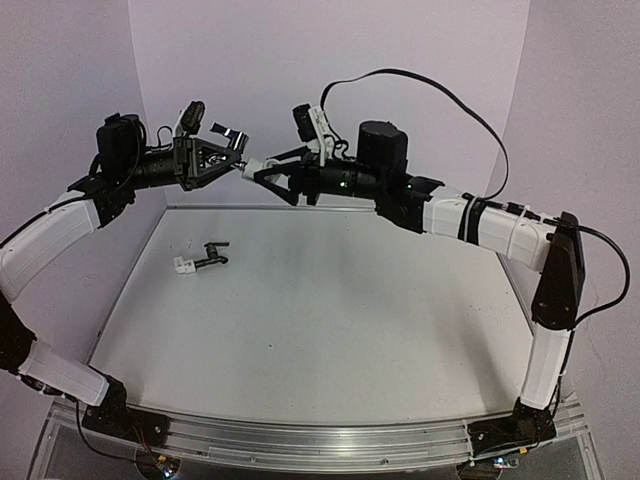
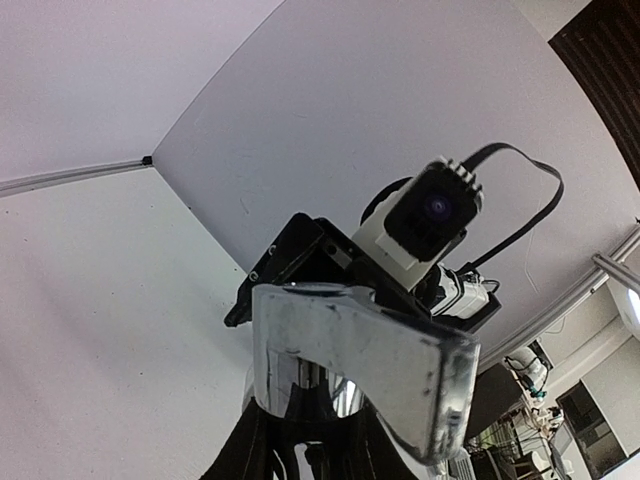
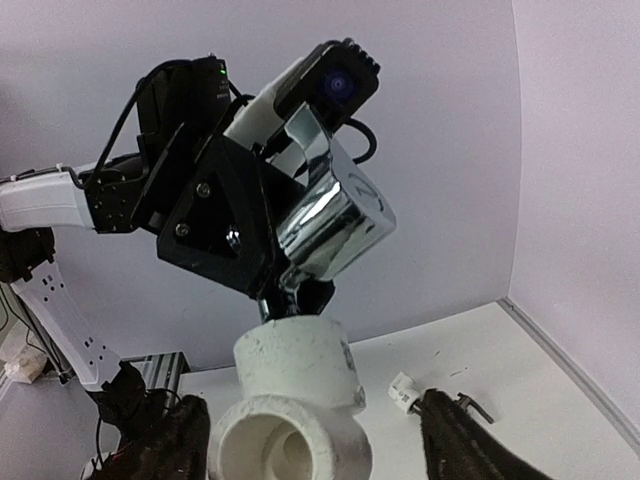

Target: Install the water faucets

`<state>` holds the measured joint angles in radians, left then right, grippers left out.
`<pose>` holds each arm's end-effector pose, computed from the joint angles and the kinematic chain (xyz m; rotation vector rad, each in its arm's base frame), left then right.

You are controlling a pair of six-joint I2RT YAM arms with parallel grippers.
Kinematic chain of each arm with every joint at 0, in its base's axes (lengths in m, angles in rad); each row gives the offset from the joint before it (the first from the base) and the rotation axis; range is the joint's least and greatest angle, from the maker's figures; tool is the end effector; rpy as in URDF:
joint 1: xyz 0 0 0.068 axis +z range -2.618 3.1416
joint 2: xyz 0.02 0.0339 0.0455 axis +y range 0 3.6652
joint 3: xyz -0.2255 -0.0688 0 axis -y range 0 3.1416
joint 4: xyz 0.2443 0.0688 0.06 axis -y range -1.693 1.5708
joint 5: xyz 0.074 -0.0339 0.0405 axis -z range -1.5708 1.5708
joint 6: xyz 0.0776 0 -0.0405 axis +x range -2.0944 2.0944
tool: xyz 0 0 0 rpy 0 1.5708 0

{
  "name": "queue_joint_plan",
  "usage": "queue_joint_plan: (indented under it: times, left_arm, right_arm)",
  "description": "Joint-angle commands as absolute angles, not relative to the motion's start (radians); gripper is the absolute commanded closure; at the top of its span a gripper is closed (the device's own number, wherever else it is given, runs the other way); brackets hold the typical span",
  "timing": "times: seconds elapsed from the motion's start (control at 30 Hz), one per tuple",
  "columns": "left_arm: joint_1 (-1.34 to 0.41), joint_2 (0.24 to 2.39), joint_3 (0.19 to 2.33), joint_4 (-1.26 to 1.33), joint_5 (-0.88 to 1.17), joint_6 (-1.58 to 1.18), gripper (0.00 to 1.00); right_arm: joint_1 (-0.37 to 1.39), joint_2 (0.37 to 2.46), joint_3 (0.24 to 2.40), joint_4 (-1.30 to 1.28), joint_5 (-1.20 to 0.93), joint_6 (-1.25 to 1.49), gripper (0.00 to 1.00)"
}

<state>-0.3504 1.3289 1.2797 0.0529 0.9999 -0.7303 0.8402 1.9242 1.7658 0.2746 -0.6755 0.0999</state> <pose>0.2865 -0.1742 0.3808 0.5585 1.7341 -1.5731 0.2858 0.3917 0.3614 -1.0933 1.1831 1.2317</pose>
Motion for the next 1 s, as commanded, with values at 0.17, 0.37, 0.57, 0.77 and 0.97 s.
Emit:
queue_joint_plan:
  times: [0.17, 0.37, 0.57, 0.77, 0.97]
  left_arm:
    - [-0.382, 1.290, 1.302, 0.130, 1.056, -0.675, 1.00]
    - [-0.401, 1.258, 1.283, 0.136, 1.084, -0.572, 1.00]
    - [-0.415, 1.227, 1.259, 0.139, 1.102, -0.499, 1.00]
    - [-0.418, 1.235, 1.254, 0.143, 1.037, -0.556, 1.00]
    - [-0.410, 1.219, 1.197, 0.143, 0.941, -0.655, 1.00]
  right_arm:
    - [0.840, 1.970, 1.855, 0.367, -0.740, 0.232, 0.71]
    - [0.836, 1.980, 1.878, 0.369, -0.768, 0.410, 0.89]
    - [0.812, 2.012, 1.905, 0.379, -0.867, 0.679, 1.00]
    - [0.803, 1.983, 1.861, 0.389, -0.859, 0.672, 0.57]
    - [0.728, 1.823, 1.672, 0.373, -0.715, 0.600, 0.04]
